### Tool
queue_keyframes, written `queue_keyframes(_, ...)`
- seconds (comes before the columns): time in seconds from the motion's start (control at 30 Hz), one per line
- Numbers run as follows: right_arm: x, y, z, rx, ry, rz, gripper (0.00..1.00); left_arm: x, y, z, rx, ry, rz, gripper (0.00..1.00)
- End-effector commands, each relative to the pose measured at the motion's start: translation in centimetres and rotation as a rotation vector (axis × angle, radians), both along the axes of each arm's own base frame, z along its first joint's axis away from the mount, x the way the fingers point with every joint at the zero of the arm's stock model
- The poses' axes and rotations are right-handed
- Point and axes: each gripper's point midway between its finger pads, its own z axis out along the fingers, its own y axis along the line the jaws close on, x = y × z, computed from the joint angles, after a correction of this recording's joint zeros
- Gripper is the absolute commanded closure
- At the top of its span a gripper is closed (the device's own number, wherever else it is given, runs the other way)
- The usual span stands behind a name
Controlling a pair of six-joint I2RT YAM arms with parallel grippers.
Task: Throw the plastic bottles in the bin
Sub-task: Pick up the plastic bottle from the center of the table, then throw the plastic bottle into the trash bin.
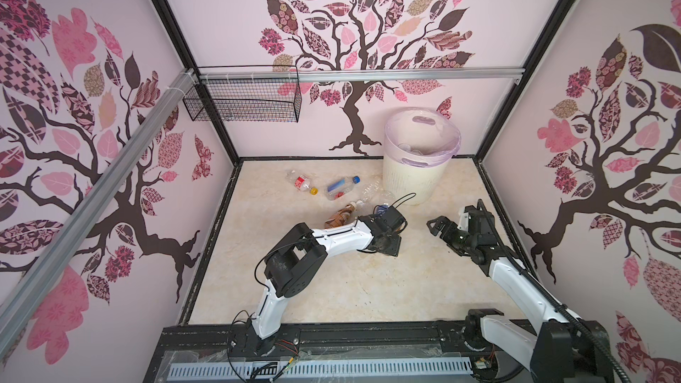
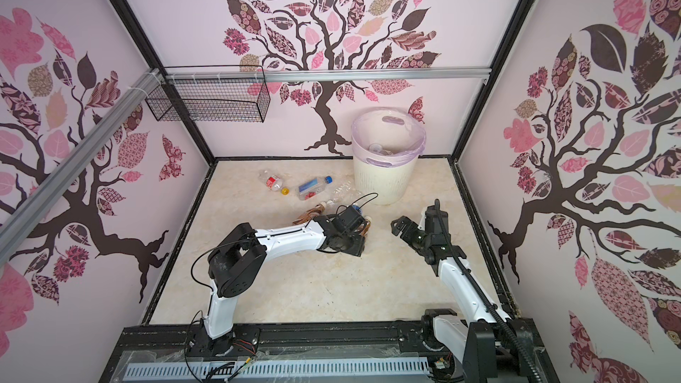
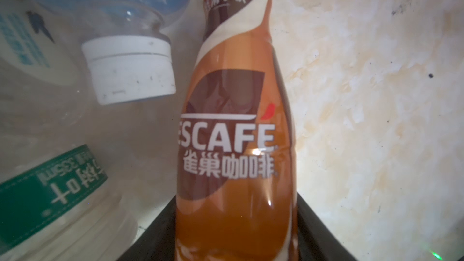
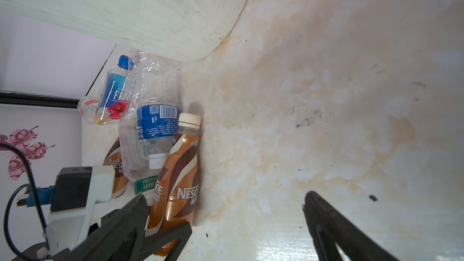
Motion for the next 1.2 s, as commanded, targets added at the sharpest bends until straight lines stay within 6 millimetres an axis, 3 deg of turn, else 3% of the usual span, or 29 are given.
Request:
queue_keyframes(0.0,0.1,0.2,-0.1,0.022,0.002,0.005,0.0,0.1,-0.7,2.1,-0.063,-0.038,-0.024,0.41)
queue_keyframes(0.2,0.0,1.1,1.1,0.067,-0.022,0.043,0.0,-0.9,-0.3,5.7,-0.167,-0.095,-0.054,0.44)
queue_keyframes(0.33,0.2,2.0,3.2,0.125,-0.06,0.068,0.01,-1.3,0.4,8.7,-0.239,-0.156,-0.061,0.45)
queue_keyframes(0.5,0.7,3.6,8.0,0.199,-0.163,0.113,0.0,-1.7,0.9,11.8,-0.308,-0.217,-0.076,0.45)
queue_keyframes(0.67,1.4,6.6,13.9,0.195,-0.276,0.203,0.01,-2.1,1.3,14.2,-0.347,-0.262,-0.092,0.45)
queue_keyframes(0.77,2.2,8.3,15.8,0.215,-0.302,0.245,0.05,-2.3,1.5,15.7,-0.381,-0.288,-0.095,0.46)
queue_keyframes(0.97,3.5,10.7,18.2,0.239,-0.345,0.286,0.12,-2.9,2.2,17.8,-0.425,-0.326,-0.099,0.46)
queue_keyframes(1.17,3.9,13.4,18.6,0.243,-0.346,0.328,0.22,-3.1,3.1,19.2,-0.437,-0.361,-0.086,0.46)
